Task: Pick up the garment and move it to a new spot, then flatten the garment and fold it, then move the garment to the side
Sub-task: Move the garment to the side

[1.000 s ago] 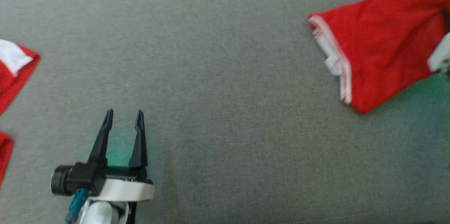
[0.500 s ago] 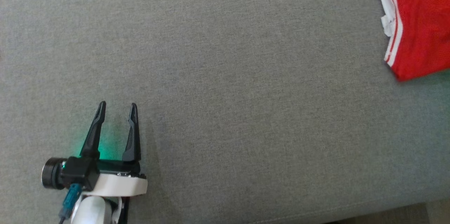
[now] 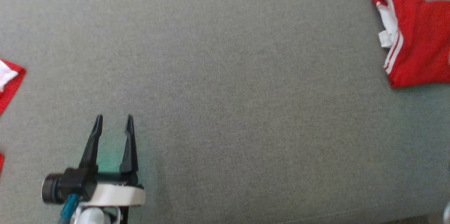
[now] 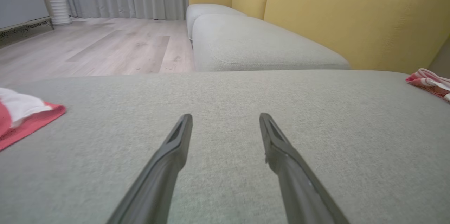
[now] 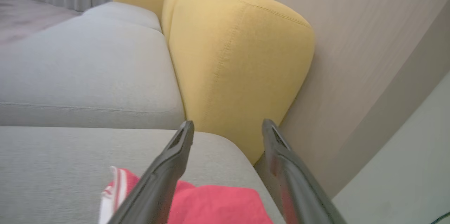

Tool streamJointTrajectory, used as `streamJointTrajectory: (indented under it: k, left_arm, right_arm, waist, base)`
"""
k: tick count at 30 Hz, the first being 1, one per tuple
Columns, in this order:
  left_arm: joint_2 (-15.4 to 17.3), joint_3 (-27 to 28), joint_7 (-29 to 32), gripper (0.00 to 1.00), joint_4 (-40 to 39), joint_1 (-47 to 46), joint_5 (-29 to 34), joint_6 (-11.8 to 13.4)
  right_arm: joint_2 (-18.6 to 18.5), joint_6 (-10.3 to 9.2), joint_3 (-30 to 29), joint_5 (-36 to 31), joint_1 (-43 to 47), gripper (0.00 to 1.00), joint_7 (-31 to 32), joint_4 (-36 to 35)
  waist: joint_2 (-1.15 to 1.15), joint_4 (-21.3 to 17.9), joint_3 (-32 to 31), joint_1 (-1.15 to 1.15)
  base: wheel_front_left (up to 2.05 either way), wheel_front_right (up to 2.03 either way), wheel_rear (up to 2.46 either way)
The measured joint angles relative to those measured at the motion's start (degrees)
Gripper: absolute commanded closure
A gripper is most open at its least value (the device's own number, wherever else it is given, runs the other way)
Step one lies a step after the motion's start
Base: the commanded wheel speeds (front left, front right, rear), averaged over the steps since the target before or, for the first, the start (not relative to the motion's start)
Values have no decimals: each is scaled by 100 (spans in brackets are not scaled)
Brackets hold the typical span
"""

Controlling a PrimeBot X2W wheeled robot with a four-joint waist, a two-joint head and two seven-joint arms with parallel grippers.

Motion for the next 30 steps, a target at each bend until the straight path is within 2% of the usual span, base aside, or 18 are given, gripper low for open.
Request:
streamJointTrajectory:
  k: [4,13,20,24,30]
  left_arm:
    - [-10,26,1,0,110,275,-81,77]
    - [-18,26,1,0,159,650,-261,155]
    - [-18,42,1,0,222,840,-294,174]
    - [-16,34,1,0,253,896,-311,175]
    - [-16,-15,1,0,370,934,-392,174]
  right_arm:
    - [470,0,246,264,503,0,-112,-456]
    - [1157,0,1005,927,2384,0,-201,-1994]
    - [1416,0,1446,1471,3912,0,-202,-2715]
    - [1483,0,1552,1524,4465,0,-203,-3075]
    - [1583,0,1775,1561,5004,0,-216,-3208]
  waist:
    - [0,33,-365,-1]
    - [0,225,-1093,-1]
    - [0,466,-1371,-1]
    - [0,589,-1441,0]
    - [0,707,-1475,0]
  base:
    - [0,0,0]
    - [0,0,0]
    - [0,0,0]
    - [0,0,0]
    - [0,0,0]
